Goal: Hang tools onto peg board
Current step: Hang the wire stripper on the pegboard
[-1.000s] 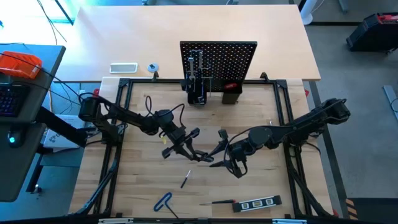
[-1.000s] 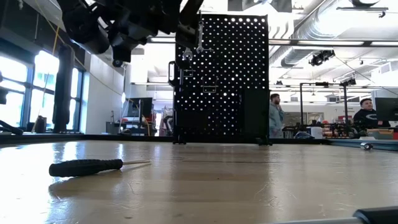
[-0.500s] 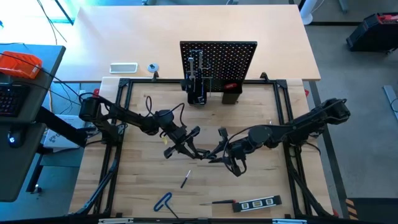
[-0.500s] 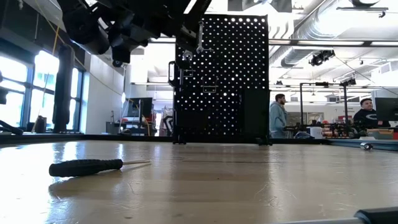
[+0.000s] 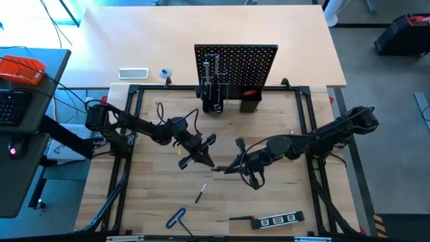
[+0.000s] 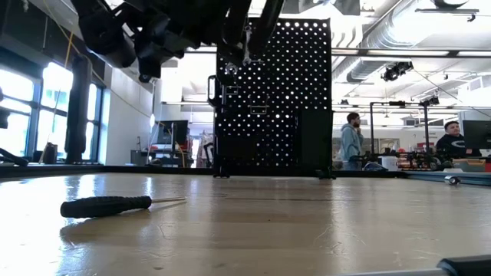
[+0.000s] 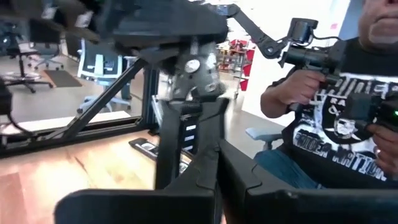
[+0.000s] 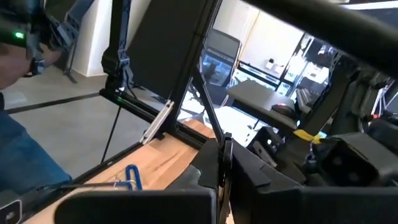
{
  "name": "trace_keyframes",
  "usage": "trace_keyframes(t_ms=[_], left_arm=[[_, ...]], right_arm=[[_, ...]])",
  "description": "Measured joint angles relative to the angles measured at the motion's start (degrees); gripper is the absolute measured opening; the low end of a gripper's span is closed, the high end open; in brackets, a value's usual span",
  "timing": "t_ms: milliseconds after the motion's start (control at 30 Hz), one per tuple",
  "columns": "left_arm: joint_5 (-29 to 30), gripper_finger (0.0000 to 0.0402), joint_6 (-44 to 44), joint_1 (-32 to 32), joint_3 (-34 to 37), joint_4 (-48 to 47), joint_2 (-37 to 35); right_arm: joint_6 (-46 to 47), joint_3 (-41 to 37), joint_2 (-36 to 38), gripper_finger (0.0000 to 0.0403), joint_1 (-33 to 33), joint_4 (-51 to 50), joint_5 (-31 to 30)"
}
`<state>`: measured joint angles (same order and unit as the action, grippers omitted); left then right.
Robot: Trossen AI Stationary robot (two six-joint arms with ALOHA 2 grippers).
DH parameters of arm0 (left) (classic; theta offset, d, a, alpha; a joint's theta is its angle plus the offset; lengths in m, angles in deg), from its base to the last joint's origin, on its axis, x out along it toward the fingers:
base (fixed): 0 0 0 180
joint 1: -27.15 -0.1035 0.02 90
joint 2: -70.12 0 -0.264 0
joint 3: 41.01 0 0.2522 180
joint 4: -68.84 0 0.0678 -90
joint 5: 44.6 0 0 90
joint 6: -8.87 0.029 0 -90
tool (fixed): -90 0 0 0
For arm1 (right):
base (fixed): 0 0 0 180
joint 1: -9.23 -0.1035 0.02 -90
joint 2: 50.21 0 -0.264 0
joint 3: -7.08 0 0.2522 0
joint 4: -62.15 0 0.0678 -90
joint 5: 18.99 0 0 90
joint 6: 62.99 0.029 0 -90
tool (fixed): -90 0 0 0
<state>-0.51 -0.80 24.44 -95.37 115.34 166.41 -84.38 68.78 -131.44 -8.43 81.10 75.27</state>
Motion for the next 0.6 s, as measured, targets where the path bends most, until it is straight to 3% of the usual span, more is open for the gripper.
trace_keyframes(t_ms=[300, 467, 600], left_arm=[[-1.6, 0.0024, -3.5, -2.7, 0.0, -3.1, -0.3], [-0.5, 0.0056, 2.1, -4.8, 0.0, -14.4, -2.2], [5.8, 0.0084, 10.0, -5.7, 0.1, -28.9, -5.4]], right_arm=[[2.0, 0.0, 0.5, 0.0002, 0.0, -6.0, -8.9], [2.9, 0.0, 3.6, 0.0001, 0.3, -12.8, -14.2], [2.8, 0.1, 7.8, 0.0001, 2.6, -17.0, -15.3]])
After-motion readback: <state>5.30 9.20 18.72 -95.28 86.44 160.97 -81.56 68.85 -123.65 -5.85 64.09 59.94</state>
